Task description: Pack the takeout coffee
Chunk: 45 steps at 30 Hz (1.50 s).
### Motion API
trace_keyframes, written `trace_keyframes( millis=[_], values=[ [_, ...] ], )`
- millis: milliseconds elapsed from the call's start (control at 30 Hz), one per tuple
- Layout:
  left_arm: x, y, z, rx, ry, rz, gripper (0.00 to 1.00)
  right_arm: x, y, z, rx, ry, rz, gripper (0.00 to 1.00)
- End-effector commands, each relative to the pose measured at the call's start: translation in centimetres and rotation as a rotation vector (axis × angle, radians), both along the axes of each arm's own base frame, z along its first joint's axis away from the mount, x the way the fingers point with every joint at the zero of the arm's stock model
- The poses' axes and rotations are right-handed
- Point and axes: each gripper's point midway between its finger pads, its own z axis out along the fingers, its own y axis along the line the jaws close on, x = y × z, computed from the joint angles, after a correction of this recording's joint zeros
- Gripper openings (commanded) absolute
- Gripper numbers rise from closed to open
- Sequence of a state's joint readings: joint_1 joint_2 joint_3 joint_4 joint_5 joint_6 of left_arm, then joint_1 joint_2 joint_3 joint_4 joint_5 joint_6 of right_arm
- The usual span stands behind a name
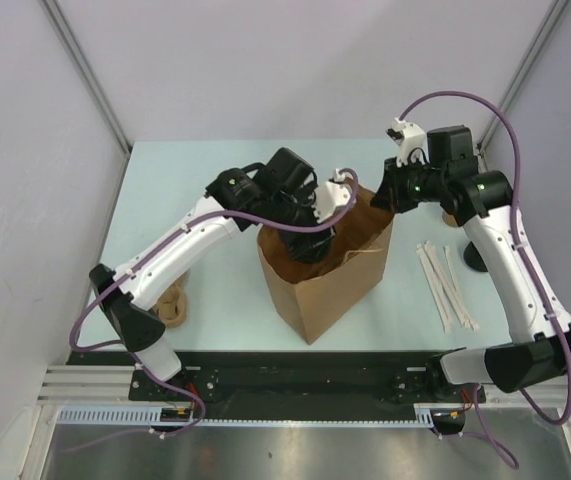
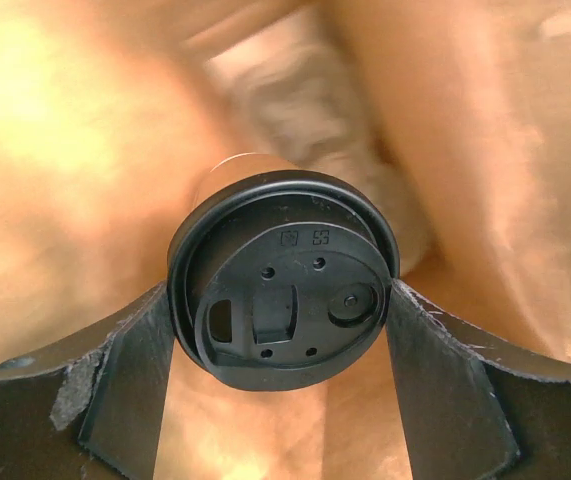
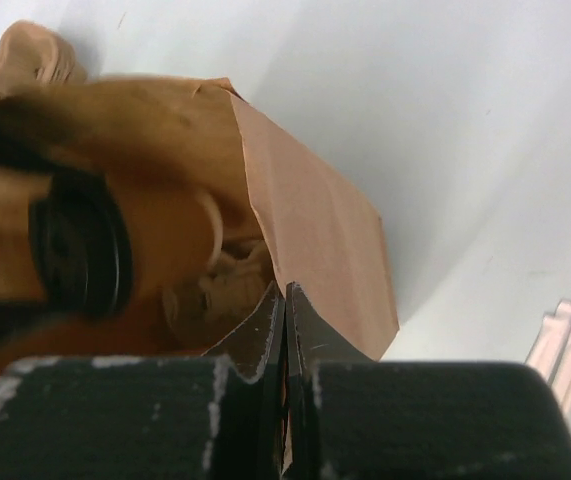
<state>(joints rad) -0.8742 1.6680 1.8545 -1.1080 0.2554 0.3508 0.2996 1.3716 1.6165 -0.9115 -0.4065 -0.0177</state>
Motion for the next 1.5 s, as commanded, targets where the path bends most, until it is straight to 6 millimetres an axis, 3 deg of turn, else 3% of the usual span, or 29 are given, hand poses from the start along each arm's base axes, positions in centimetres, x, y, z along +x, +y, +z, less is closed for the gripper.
trace_keyframes(
  millis=[0,33,67,133,167,233,400,533,800,1000,1100,1200,1300,1333,1367,1467],
  values=[
    [2.5,1.8,4.6,-0.048,-0.135,0.017,0.16,-5.4,0.1,1.2,0.066,0.053,0.076,0.00],
    [2.4,1.8,4.7,-0.048,-0.137,0.006,0.16,-7.0,0.6,1.1,0.086,0.092,0.121,0.02],
    [2.1,1.7,4.8,-0.053,-0.132,-0.019,0.16,-8.5,1.2,1.2,0.096,0.103,0.160,0.20],
    [1.6,1.7,4.7,-0.057,-0.123,-0.039,0.16,-10.3,1.5,1.4,0.117,0.130,0.215,0.43],
    [1.2,1.6,4.7,-0.066,-0.112,-0.057,0.16,-10.6,1.5,1.5,0.118,0.126,0.223,0.59],
    [0.9,1.8,4.3,-0.065,-0.108,-0.068,0.16,-10.1,0.9,2.1,0.093,0.074,0.214,0.72],
    [-0.2,2.2,3.5,-0.064,-0.080,-0.091,0.16,-5.5,-0.6,3.9,0.013,-0.092,0.175,0.79],
    [-0.4,2.5,3.2,-0.059,-0.074,-0.077,0.15,-1.9,0.5,4.9,-0.011,-0.215,0.243,0.83],
    [-0.9,3.4,2.7,-0.064,-0.088,-0.052,0.16,-1.3,5.2,2.8,-0.098,-0.307,0.504,0.90],
    [-1.5,3.3,1.9,-0.062,-0.078,-0.063,0.16,0.6,7.9,1.7,-0.130,-0.374,0.569,0.88],
    [-1.4,3.5,1.6,-0.061,-0.088,-0.055,0.16,0.7,8.8,0.9,-0.138,-0.367,0.623,0.82],
    [-1.5,3.8,1.1,-0.057,-0.092,-0.045,0.16,0.7,9.2,0.2,-0.153,-0.367,0.651,0.61],
    [-1.4,4.1,0.9,-0.060,-0.107,-0.032,0.16,1.2,9.3,1.0,-0.155,-0.397,0.638,0.17],
    [-1.5,4.4,1.2,-0.066,-0.122,-0.026,0.15,1.2,9.3,1.4,-0.143,-0.403,0.626,0.08],
    [-1.5,4.6,0.7,-0.058,-0.123,-0.021,0.15,1.3,9.5,2.0,-0.130,-0.412,0.616,0.01],
    [-1.1,5.2,0.4,-0.047,-0.160,-0.007,0.15,1.3,9.5,5.1,-0.087,-0.483,0.558,0.00]
  ],
)
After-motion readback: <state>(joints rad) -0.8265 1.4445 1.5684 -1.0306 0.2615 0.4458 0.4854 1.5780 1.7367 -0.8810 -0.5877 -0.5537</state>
